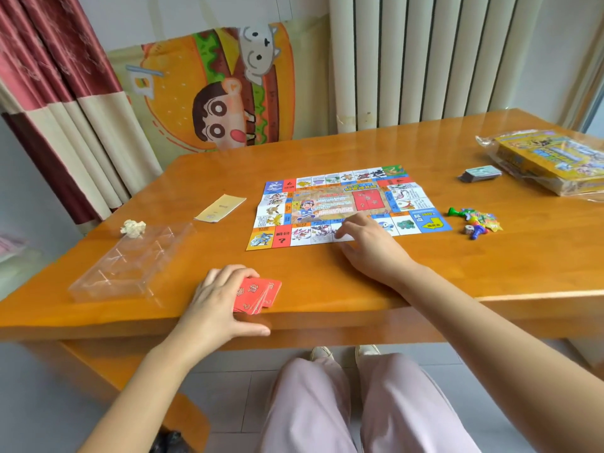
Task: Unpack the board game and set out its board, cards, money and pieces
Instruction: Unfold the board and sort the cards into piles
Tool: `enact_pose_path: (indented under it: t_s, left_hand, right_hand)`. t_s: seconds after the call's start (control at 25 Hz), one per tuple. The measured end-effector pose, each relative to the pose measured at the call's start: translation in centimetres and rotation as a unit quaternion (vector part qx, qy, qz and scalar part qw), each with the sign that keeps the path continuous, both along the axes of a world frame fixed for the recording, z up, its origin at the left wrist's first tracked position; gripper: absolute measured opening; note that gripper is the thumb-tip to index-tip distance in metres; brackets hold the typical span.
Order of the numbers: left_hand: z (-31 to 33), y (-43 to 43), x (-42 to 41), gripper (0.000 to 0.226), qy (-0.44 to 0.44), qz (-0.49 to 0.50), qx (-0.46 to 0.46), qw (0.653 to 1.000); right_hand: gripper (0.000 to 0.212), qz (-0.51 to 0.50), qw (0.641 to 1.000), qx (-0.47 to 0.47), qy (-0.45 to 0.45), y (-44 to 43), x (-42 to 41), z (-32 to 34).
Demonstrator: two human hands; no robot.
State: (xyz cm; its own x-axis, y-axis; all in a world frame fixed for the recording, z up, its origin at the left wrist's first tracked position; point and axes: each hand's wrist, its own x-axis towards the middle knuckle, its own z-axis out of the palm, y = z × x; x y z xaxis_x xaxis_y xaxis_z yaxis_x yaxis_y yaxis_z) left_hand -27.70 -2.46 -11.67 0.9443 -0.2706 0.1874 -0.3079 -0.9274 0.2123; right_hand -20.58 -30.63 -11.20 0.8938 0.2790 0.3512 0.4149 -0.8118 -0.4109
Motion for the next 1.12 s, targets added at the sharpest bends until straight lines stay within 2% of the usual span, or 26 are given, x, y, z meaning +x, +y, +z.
enact_pose_path:
  t_s: [0.16,0.2,0.28,0.32,0.36,0.44,0.52,0.56,0.64,0.72,0.84,0.92,1.04,1.12]
  left_hand:
    - [-1.1,0.4,0.4,0.066,-0.103,-0.064,-0.039,0.992]
    - [-1.0,0.2,0.6,0.057,-0.109,-0.071,-0.069,0.989]
    - [-0.4,-1.2,0.6,0.037,-0.069,-0.061,-0.195,0.976]
    - [0.1,-2.4,0.7,0.027,-0.027,-0.044,-0.285,0.957]
    - [0.9,-3.7,1.1,0.017,0.013,-0.031,-0.382,0.924]
    - [2.7,-6.5,2.1,0.014,0.096,-0.012,-0.544,0.833]
    - [4.7,-8.9,3.2,0.019,0.209,-0.004,-0.633,0.745]
    - [5.3,-9.7,4.0,0.020,0.259,-0.006,-0.650,0.715]
    - [6.4,-11.1,5.3,0.021,0.322,-0.019,-0.643,0.694]
    - [6.6,-12.6,6.6,0.020,0.344,-0.038,-0.611,0.712]
    - [6.9,-14.1,8.7,0.025,0.354,-0.059,-0.569,0.740]
    - [7.1,-14.3,10.0,0.026,0.365,-0.071,-0.567,0.735]
    - [7.1,-13.6,11.8,0.013,0.417,-0.126,-0.608,0.663]
    - [7.1,-13.1,13.2,0.018,0.431,-0.156,-0.637,0.620]
  right_hand:
    - [0.023,0.009,1.000,-0.026,-0.003,-0.3,-1.1,-0.3]
    - [0.024,0.007,1.000,-0.025,-0.006,-0.3,-1.3,-0.3]
    - [0.030,-0.001,1.000,-0.006,-0.015,-0.5,-1.6,-0.1]
    - [0.039,0.004,1.000,0.017,-0.013,-0.5,-1.8,0.0]
    - [0.053,0.019,0.998,0.052,-0.001,-0.5,-1.9,0.2]
    - [0.089,0.070,0.990,0.121,0.018,-0.6,-2.1,0.7]
    - [0.112,0.106,0.989,0.096,-0.022,-0.6,-2.0,1.4]
    - [0.117,0.118,0.989,0.067,-0.053,-0.6,-1.6,1.9]
    - [0.122,0.145,0.985,0.042,-0.082,-0.6,-0.7,3.1]
    - [0.127,0.176,0.981,0.036,-0.072,-0.6,0.7,4.3]
    - [0.117,0.199,0.977,-0.016,-0.079,-0.5,2.6,5.3]
    - [0.098,0.186,0.976,-0.037,-0.107,-0.7,3.9,5.7]
    - [0.075,0.169,0.980,0.001,-0.105,-1.2,5.7,5.9]
    - [0.060,0.153,0.982,0.053,-0.100,-1.3,6.6,6.2]
